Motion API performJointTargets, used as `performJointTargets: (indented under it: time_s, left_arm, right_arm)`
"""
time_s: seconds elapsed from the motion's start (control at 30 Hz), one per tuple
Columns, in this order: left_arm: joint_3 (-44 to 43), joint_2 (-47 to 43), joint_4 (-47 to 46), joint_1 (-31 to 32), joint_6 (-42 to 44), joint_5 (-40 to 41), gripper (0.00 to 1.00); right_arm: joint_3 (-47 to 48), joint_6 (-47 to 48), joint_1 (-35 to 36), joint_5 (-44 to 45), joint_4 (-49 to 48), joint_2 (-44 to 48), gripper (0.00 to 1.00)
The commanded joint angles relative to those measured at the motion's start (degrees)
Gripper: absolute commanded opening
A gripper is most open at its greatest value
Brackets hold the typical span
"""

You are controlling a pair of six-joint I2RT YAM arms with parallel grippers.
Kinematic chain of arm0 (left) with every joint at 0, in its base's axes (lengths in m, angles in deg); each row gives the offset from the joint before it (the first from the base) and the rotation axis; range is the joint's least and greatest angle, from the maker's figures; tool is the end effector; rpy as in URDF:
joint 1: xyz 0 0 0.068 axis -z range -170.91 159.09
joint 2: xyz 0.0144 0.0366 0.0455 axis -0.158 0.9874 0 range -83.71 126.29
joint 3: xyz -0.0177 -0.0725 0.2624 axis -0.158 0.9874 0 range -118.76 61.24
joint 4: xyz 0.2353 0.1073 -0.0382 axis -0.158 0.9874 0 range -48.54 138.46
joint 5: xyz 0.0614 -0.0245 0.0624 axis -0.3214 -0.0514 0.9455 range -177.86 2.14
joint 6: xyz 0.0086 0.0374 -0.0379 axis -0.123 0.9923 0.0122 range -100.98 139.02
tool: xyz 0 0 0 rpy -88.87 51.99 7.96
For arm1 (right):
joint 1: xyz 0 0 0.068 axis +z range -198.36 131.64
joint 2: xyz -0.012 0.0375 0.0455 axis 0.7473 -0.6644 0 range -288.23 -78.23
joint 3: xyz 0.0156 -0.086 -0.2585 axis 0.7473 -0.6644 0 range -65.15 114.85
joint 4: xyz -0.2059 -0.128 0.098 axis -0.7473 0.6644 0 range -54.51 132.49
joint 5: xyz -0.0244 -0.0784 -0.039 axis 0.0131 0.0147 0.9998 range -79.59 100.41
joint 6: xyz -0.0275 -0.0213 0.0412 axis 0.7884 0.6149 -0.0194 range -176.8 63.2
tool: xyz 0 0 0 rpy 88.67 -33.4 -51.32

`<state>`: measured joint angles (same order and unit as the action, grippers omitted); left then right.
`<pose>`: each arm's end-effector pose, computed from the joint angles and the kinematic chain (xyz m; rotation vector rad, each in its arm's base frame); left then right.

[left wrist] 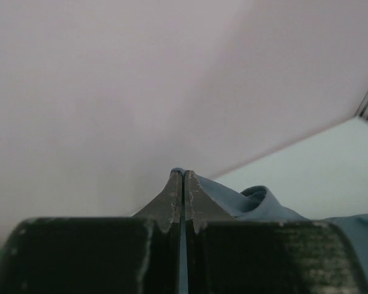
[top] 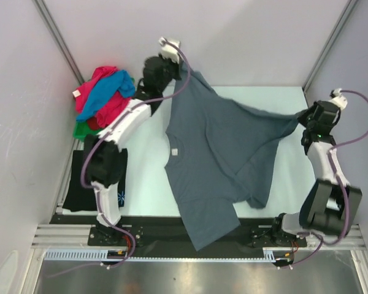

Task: Fold and stack the t-shirts
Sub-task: Flatten the tshirt out

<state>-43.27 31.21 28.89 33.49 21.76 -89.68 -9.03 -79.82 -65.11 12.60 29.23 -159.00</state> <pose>0.4480 -0.2045 0.3718 0.3864 1.4926 -0.3249 0.3151 -0.0962 0.2919 0.6679 1.7698 0.0385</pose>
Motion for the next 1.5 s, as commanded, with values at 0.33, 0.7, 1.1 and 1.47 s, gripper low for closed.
performJointTargets:
  time_s: [0.33, 0.7, 1.1, 1.47]
  left_arm:
    - [2.3, -40.0, 3.3, -1.4, 0.6, -4.4, 0.00]
    - [0.0, -60.0, 4.7, -1.4, -0.5, -7.3, 0.00]
    - [-1.0, -54.0, 3.5, -1.3, 3.9, -3.5, 0.00]
    - [11.9, -29.9, -7.4, -3.7, 5.2, -7.0, 0.00]
  right_arm:
    - [10.7, 4.5, 2.5, -7.5, 22.5, 37.9, 0.00]
    - [27.4, 8.5, 5.3, -9.0, 36.1, 49.1, 0.00]
    - [22.0, 8.0, 6.4, -7.7, 31.4, 48.3, 0.00]
    - [-6.5, 3.8, 6.0, -0.6, 9.9, 36.8, 0.00]
